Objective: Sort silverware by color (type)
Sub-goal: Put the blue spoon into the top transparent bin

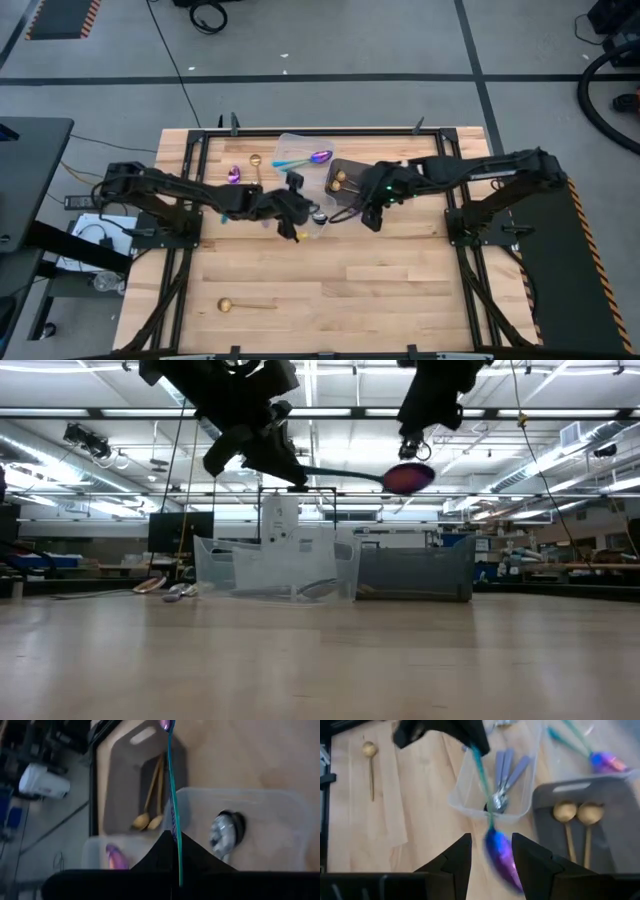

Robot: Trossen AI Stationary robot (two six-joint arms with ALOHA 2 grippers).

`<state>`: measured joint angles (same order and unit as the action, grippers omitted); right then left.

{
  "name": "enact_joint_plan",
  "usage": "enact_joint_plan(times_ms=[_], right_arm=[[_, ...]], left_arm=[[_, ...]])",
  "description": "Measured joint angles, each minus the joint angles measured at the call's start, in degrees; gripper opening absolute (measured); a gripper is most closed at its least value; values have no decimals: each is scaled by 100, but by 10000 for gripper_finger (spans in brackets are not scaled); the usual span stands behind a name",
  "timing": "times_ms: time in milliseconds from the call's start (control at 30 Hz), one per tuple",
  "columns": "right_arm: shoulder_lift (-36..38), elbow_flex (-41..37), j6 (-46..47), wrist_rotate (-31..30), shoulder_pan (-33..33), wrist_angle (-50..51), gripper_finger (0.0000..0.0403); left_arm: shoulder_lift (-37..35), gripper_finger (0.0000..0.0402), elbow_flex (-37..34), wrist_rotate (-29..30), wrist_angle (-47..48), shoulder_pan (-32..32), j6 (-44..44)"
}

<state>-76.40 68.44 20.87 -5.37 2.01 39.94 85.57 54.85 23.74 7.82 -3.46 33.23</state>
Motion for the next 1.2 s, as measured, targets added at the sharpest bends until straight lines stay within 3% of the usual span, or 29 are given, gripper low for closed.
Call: enact_joint_plan(times_ms=[267, 467, 700, 1000, 1200], right_arm=[[156, -5, -5, -772, 539, 37, 149], [-16, -41, 155, -1210, 901, -23, 149], [-59, -661, 618, -1597, 1219, -417, 149], [-96, -1732, 879, -1531, 1495, -2391, 149], [-113, -2309, 935, -1601, 1709, -3573, 149]], left_arm=[[-209, 10, 2, 440, 542, 765, -826], [-211, 13, 2, 933, 853, 1363, -902], [-110, 12, 2, 1155, 974, 1699, -295], [331, 12, 4, 1564, 629, 1707, 1109], [746, 12, 11, 2354, 112, 1721, 1980]])
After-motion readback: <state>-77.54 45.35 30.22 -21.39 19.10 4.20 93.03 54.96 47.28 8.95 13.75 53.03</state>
